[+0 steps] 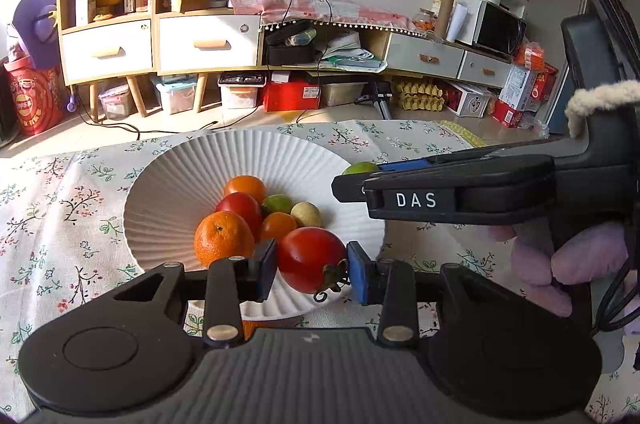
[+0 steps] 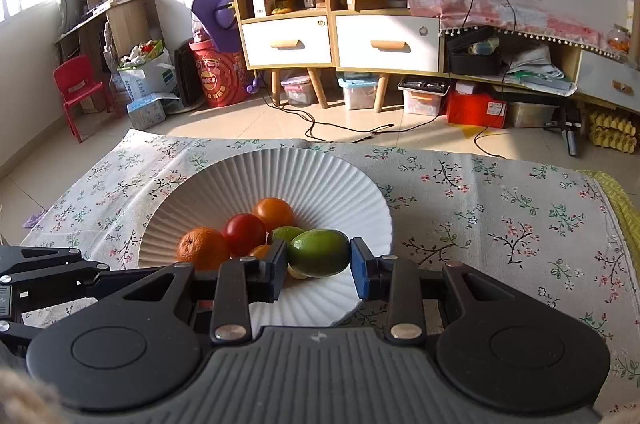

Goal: Organize fruits
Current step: 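Carry the tomato and lime over the white bowl and open both tools, then withdraw both tools toward the last kiwi and orange on the cloth, then grasp the kiwi with the left tool while the right tool grasps the orange, then carry the kiwi and orange over the white bowl and open both tools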

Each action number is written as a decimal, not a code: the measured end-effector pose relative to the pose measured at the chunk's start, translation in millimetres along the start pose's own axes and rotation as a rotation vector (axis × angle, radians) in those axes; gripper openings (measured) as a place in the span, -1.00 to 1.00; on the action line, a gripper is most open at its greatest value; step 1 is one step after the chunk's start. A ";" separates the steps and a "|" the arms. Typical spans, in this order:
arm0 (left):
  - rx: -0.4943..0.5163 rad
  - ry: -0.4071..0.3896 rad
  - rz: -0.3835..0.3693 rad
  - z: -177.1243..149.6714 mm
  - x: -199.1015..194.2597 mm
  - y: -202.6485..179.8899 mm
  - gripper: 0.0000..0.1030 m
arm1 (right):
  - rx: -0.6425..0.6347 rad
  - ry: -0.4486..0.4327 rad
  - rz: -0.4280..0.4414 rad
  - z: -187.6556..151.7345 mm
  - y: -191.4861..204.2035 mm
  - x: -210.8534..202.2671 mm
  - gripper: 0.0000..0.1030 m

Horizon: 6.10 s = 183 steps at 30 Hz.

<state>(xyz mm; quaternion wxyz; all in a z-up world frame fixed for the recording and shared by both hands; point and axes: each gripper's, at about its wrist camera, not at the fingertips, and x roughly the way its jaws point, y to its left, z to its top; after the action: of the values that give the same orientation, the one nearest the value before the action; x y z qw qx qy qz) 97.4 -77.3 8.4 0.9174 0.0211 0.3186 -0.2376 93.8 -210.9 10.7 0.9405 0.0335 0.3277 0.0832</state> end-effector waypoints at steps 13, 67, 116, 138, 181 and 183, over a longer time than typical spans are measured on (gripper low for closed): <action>-0.017 0.018 0.002 0.8 29.1 3.2 -0.33 | -0.007 0.032 0.017 8.3 -3.5 39.8 -0.40; 0.027 0.073 0.136 -38.4 -69.8 20.0 0.84 | 0.045 0.044 0.041 -28.3 34.0 -43.4 0.71; -0.034 0.122 0.289 -120.2 -111.0 92.0 -0.43 | -0.099 -0.011 0.062 -88.1 89.0 -17.3 0.52; -0.029 0.051 0.299 -111.0 -91.2 86.6 -0.58 | -0.091 -0.025 0.024 -65.1 90.0 10.0 -0.15; -0.075 -0.055 0.199 -32.4 -55.7 57.0 -0.59 | -0.040 -0.072 0.095 -29.6 60.2 -34.3 -0.36; -0.074 -0.064 0.196 -28.2 -54.0 54.9 -0.59 | -0.016 -0.071 0.090 -27.7 55.2 -32.5 -0.36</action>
<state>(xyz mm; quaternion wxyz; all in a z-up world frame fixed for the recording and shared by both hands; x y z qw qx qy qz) 68.9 -0.5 11.8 0.9461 0.0106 0.2941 -0.1354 44.1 -162.2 15.3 0.9470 0.0437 0.2917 0.1270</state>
